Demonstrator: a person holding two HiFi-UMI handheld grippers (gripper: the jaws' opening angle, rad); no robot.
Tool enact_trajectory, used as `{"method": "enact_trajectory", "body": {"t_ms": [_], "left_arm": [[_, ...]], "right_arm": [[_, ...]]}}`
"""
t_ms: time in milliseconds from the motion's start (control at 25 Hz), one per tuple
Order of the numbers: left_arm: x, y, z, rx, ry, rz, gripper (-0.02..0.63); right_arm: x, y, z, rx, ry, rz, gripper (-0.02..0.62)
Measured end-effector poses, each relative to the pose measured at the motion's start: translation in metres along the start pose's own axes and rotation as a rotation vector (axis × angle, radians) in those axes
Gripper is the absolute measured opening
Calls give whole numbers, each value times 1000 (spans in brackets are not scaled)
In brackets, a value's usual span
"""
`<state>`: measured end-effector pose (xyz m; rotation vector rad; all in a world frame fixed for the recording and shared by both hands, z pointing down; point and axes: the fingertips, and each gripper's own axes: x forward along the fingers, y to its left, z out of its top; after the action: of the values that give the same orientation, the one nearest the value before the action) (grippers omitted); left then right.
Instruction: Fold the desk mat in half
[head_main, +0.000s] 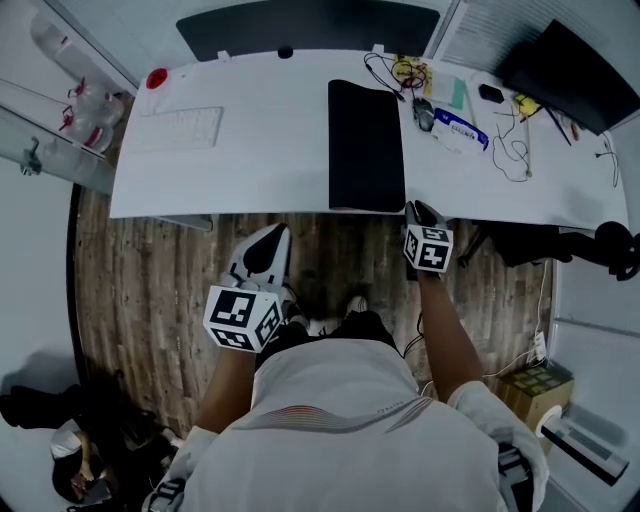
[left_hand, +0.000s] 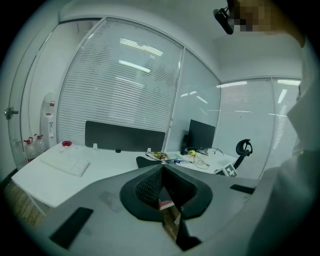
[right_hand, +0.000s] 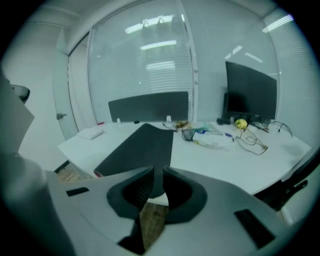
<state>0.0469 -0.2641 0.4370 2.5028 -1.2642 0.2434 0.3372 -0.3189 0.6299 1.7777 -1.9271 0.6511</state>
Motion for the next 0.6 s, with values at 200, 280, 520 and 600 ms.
{"method": "enact_trajectory", "body": {"t_ms": [200,280,520,600], "left_arm": [[3,2,39,42,-70,-47,12],[5,1,59,64,-110,-71,12],[4,7,105,110,-197,-105,12],[3,8,114,115,-213,-112,12]], "right_arm": [[-89,10,97,50,-278,37,52],[-123,17,134,37,-369,45,52],[-197,47,208,-14,-544,58,52],[-210,57,218,-31,-568,64,51]]}}
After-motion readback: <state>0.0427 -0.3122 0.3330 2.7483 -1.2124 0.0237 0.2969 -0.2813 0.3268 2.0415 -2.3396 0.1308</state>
